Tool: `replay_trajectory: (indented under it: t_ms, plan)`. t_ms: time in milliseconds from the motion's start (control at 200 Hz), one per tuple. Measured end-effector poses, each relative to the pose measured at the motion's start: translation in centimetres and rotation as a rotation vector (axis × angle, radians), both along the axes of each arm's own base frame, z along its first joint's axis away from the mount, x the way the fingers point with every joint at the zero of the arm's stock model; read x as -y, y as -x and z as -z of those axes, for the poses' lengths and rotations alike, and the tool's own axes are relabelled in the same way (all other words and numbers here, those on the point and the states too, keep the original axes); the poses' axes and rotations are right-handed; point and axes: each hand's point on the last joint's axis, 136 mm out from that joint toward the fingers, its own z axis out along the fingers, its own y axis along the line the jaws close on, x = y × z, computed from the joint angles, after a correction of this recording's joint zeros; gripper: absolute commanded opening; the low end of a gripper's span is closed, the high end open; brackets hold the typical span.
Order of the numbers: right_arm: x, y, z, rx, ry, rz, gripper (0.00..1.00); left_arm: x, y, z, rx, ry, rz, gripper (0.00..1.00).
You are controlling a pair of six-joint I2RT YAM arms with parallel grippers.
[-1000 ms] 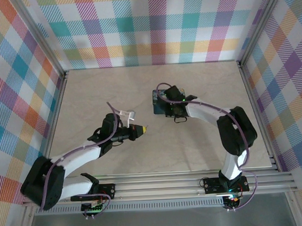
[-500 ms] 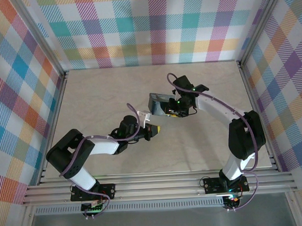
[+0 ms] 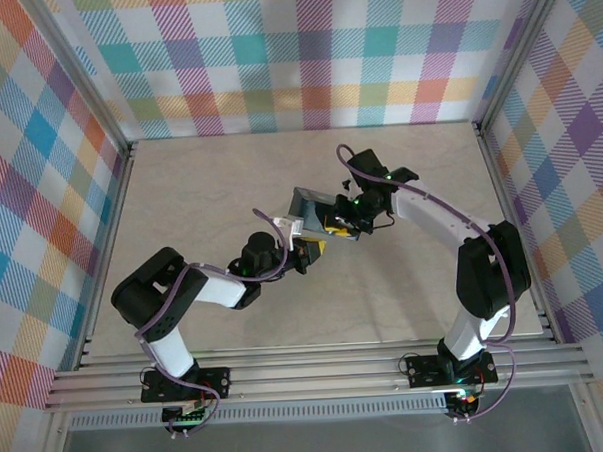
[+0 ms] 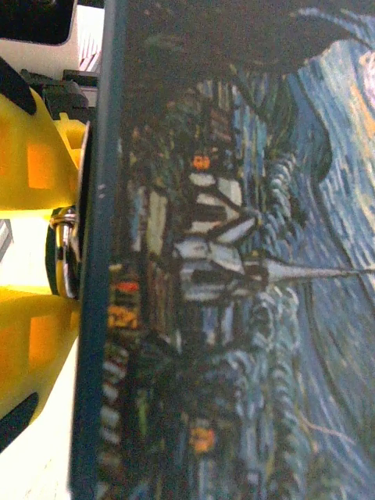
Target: Unlock the padlock with the key
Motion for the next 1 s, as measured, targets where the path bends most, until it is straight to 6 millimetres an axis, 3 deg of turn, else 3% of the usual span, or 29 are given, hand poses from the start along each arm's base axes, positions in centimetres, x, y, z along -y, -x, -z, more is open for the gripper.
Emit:
replay_trajectory:
  t_ms: [575,1000]
  plan:
    - [0.2,-1.0,0.4,0.007,-0.028,0.07,0.0,0.4,-0.5,-0.9,0.03,0.064,-0.018,0.0]
    - [0.2,-0.9,0.5,0.009,-0.033,0.068,0.0,0.3,-0.9,-0.2,0.01,0.085,-0.04,0.0]
